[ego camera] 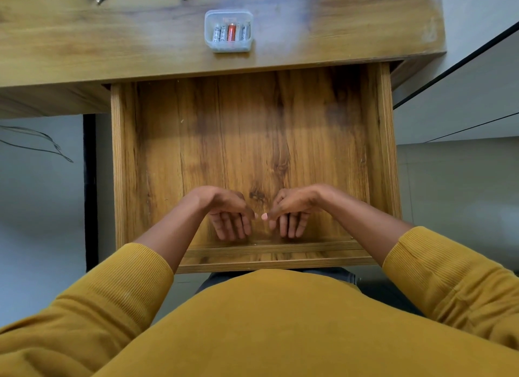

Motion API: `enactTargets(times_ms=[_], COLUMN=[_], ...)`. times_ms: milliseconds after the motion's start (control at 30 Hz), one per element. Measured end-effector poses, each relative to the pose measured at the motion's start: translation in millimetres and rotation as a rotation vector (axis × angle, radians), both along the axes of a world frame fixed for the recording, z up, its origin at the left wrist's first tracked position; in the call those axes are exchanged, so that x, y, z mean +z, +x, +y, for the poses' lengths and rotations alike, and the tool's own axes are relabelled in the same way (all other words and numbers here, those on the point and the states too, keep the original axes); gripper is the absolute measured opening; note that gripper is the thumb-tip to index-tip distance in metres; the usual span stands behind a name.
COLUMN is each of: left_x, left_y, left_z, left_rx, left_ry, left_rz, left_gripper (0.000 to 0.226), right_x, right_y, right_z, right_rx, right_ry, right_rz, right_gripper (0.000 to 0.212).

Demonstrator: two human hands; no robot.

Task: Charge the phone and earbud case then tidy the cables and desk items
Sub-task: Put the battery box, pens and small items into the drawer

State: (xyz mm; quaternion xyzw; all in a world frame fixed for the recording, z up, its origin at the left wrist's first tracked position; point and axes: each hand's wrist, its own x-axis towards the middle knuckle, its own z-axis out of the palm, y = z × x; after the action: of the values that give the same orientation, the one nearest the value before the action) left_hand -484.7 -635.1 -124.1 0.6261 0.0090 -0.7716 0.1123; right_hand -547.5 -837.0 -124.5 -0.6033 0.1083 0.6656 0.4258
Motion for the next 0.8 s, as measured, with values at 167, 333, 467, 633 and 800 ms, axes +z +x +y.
enactTargets(times_ms=[167, 333, 467, 633, 800], left_x=[16, 55, 80, 90, 98], left_y=[22, 78, 119, 148, 170], left_z=[15, 17, 7, -10, -28], left_rx=[0.435, 0.688, 0.697, 0.861, 0.916], left_ry=[-0.279, -0.461, -0.493, -0.419, -0.380], left_rz=[-0.365, -0.695, -0.919, -1.318, -1.411], left_gripper=[0.029, 0.025, 0.024, 0.022, 0.031], right_x=[23, 67, 93, 103, 98], right_y=[24, 77, 122, 166, 194], right_z=[-13, -23, -25, -23, -15], right_rx=[-0.191, -0.446, -0.643, -0.827, -0.904], right_ry=[-0.115, -0.146, -0.227, -0.341, -0.399], right_rz=[-0.328, -0.711, -0.956, -1.101, -1.078], right_gripper=[0.040, 0.026, 0.014, 0.008, 0.032])
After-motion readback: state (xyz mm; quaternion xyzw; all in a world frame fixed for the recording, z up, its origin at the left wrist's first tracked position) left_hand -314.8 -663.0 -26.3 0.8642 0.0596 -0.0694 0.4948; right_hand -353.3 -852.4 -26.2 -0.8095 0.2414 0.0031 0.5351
